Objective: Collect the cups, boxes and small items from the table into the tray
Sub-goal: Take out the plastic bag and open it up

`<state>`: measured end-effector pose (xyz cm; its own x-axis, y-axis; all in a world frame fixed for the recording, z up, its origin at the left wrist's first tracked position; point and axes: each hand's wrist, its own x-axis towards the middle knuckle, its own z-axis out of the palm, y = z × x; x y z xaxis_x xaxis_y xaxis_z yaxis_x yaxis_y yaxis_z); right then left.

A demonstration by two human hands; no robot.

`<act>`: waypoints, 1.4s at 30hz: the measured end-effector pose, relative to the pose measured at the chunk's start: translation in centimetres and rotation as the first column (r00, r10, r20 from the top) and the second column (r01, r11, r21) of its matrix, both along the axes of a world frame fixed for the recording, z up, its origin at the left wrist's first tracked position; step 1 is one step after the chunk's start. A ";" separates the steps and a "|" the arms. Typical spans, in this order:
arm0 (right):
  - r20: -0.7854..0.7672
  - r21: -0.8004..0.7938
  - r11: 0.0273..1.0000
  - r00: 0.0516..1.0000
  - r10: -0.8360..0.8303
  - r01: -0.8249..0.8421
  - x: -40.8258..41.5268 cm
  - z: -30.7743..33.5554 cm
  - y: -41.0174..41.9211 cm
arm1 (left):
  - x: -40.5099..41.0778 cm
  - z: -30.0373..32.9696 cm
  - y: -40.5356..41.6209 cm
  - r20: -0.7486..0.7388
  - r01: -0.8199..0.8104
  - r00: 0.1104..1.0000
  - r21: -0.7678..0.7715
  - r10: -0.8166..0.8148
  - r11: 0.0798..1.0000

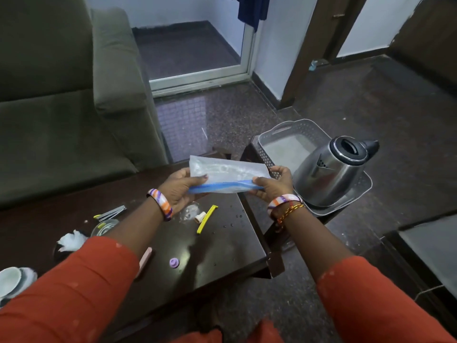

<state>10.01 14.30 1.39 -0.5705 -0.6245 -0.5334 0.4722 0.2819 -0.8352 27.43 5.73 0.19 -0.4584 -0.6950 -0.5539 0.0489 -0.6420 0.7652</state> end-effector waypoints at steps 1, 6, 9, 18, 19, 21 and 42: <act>-0.046 -0.006 1.000 0.999 -0.028 0.028 -0.4 0.0 -0.3 | -0.6 -0.2 -0.3 0.005 -0.015 1.000 -0.024 0.015 1.000; 0.330 -0.072 0.990 0.939 -0.093 0.123 -1.7 0.5 -1.4 | -3.8 -0.3 -0.6 0.018 -0.167 0.985 -0.102 0.169 0.981; 0.375 -0.011 0.998 0.925 0.057 -0.057 -1.5 0.6 -2.1 | -5.7 -0.6 0.5 -0.001 -0.176 0.984 -0.095 0.177 0.980; 0.049 0.228 0.973 0.998 -0.048 0.035 -5.9 -0.7 -5.6 | -8.2 -1.9 -1.5 0.180 -0.153 0.975 0.114 0.131 0.982; 0.059 0.230 0.973 0.998 -0.031 0.016 -6.5 -0.7 -5.9 | -8.8 -1.8 -1.9 0.162 -0.126 0.981 0.137 0.103 0.983; 0.152 0.150 0.989 0.988 -0.026 0.002 -7.6 -0.9 -6.2 | -10.3 -1.5 -2.4 0.124 -0.081 0.991 0.180 0.059 0.980; -0.045 0.126 0.985 0.993 -0.111 0.116 -12.7 -4.7 -9.2 | -20.9 -2.7 -6.4 0.212 -0.166 0.967 0.121 0.138 0.979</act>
<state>-2.65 5.09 -3.30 -0.6551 -0.4824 -0.5814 0.4758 0.3344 -0.8135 6.48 -0.69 -2.55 -0.2221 -0.6590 -0.7186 0.0078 -0.7381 0.6746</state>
